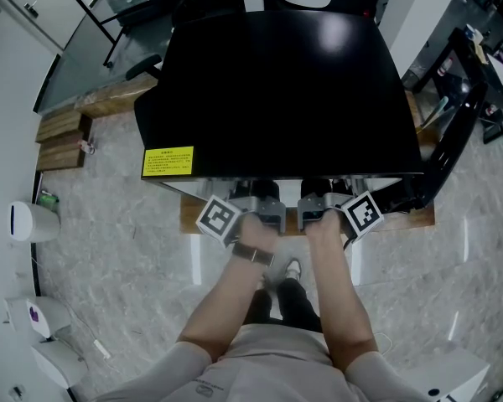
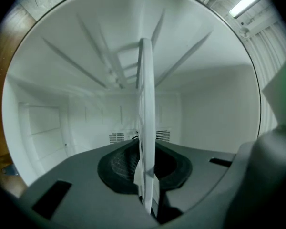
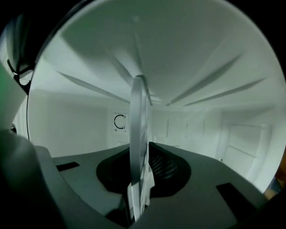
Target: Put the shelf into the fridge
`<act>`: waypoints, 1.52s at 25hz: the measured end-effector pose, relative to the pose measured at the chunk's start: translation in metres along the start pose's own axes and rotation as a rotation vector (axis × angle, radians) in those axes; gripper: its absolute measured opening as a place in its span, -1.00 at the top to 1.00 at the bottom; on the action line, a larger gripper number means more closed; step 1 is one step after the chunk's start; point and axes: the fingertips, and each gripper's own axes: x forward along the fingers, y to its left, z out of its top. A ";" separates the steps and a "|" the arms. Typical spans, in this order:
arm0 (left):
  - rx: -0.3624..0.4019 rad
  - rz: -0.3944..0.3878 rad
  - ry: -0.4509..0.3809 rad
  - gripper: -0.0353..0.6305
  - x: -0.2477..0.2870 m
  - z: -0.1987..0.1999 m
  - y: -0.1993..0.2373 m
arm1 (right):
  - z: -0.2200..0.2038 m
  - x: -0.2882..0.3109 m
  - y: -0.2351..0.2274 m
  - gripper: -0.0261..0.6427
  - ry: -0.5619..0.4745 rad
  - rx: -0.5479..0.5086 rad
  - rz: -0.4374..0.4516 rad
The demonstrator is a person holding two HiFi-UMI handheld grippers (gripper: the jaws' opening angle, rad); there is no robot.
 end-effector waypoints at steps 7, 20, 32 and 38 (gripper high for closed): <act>0.018 0.047 0.018 0.81 -0.021 -0.006 0.004 | -0.003 -0.021 0.000 0.77 0.014 0.001 -0.012; 0.023 0.089 0.102 0.81 -0.063 -0.030 0.004 | -0.024 -0.073 0.002 0.80 0.097 -0.027 -0.038; 0.057 0.057 0.238 0.86 -0.099 -0.058 -0.020 | -0.042 -0.107 0.031 0.86 0.176 -0.093 -0.009; 0.069 0.059 0.251 0.86 -0.097 -0.055 -0.029 | -0.046 -0.102 0.043 0.86 0.185 -0.104 0.006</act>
